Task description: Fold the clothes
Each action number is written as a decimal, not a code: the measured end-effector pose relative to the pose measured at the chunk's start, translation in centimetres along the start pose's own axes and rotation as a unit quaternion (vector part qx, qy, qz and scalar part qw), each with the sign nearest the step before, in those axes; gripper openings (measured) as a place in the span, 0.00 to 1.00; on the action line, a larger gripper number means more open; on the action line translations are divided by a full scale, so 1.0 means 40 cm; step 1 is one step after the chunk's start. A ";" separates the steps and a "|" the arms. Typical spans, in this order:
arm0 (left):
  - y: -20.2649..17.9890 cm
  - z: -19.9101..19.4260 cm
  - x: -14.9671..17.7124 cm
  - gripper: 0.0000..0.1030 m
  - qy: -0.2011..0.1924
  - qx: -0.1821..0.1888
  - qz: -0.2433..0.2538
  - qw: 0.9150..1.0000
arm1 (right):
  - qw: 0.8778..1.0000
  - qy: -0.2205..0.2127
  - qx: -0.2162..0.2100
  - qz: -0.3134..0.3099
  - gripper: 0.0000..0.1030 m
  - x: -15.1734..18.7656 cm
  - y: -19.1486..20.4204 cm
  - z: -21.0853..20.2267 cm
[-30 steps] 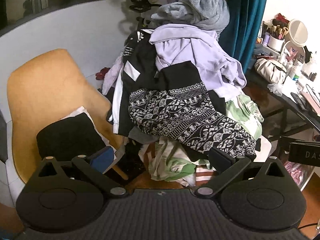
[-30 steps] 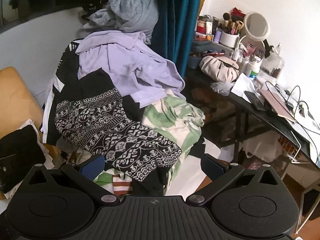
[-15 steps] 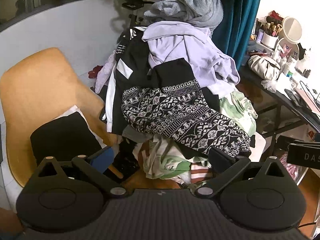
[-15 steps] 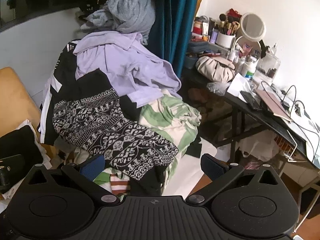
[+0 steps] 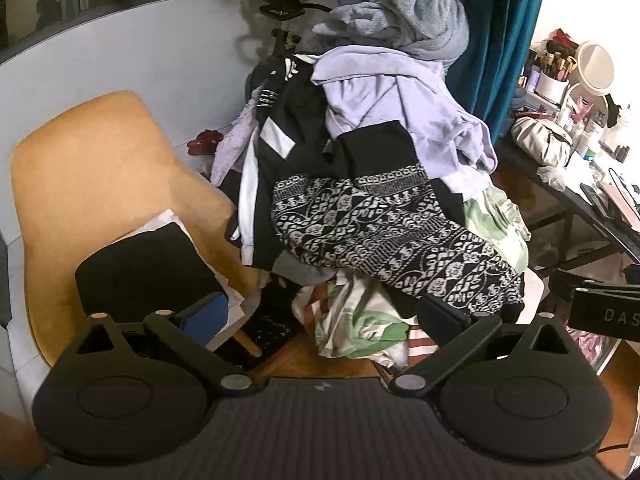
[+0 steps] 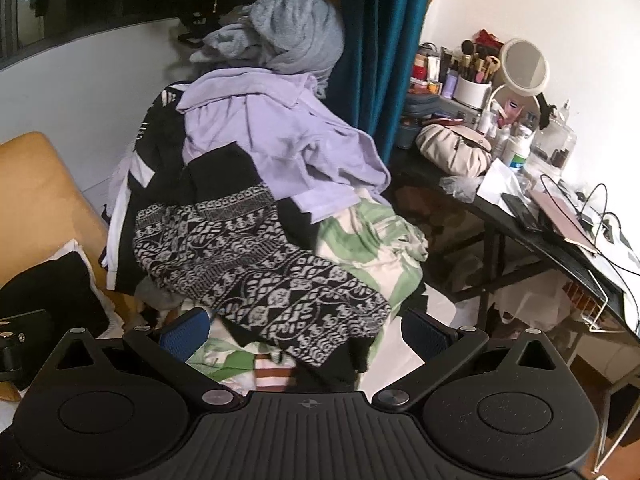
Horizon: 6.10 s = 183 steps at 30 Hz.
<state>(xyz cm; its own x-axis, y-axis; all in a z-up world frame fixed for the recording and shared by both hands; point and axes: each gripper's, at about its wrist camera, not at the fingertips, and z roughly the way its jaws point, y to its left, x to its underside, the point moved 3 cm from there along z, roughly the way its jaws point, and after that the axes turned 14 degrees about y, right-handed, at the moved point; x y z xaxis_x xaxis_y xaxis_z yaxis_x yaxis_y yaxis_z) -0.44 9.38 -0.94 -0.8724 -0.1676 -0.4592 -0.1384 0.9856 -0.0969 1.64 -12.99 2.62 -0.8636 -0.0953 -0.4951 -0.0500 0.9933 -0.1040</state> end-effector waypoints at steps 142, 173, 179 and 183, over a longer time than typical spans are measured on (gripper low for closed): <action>-0.062 0.601 -0.788 1.00 0.138 0.059 0.092 0.984 | 0.983 0.053 0.048 0.167 0.99 -0.557 -0.015 0.515; 0.083 0.973 -1.113 1.00 0.088 0.104 0.163 0.977 | 0.992 -0.014 0.066 0.111 0.99 -0.933 0.142 0.803; 0.091 1.008 -1.100 1.00 0.090 0.126 0.161 0.975 | 0.989 -0.015 0.030 0.143 0.99 -0.922 0.119 0.812; 0.095 1.020 -1.092 1.00 0.088 0.135 0.160 0.974 | 0.988 -0.018 0.015 0.154 0.99 -0.914 0.115 0.819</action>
<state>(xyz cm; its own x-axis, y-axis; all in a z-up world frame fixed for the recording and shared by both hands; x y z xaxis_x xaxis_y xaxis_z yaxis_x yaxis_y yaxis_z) 56.25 19.57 -17.28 -0.9209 0.1764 -0.3477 0.2606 0.9418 -0.2125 49.43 -7.07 -8.03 -0.8172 0.2094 -0.5370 0.2286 0.9730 0.0316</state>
